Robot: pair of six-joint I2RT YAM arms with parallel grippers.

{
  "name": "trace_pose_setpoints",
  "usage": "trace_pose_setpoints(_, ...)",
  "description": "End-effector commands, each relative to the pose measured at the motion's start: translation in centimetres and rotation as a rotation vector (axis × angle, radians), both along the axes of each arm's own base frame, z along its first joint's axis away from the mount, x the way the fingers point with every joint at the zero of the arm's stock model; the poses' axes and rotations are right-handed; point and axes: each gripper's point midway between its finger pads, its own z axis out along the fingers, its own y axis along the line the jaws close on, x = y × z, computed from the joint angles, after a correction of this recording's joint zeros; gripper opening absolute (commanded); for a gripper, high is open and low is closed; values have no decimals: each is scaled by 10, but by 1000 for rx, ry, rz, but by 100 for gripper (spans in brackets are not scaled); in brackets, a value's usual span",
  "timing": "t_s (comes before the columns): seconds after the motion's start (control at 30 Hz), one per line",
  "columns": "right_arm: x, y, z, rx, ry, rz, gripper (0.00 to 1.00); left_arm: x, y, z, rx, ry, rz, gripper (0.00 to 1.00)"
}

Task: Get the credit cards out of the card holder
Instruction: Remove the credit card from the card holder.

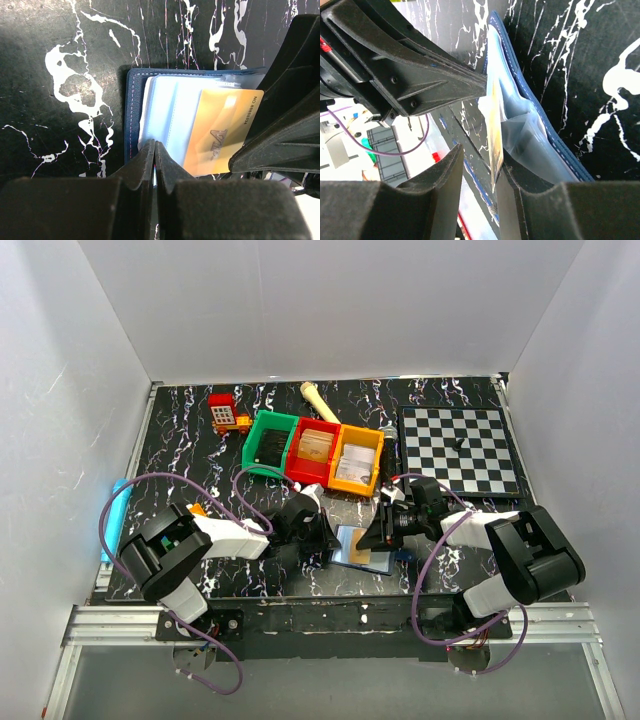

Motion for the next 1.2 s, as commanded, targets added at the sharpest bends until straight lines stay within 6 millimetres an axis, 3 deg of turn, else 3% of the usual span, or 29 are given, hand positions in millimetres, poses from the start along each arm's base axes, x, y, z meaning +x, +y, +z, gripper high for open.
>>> trace_pose_setpoints(0.0, 0, -3, 1, -8, -16, 2, 38, -23, 49, -49, 217, 85, 18, 0)
trace_pose_setpoints(0.57, 2, -12, -6, -54, -8, -34, 31, -22, 51, -42, 202, 60, 29, 0)
trace_pose_setpoints(1.17, 1, -18, -9, -65, -5, -51, 16, -23, 51, -42, 199, 60, 30, 0)
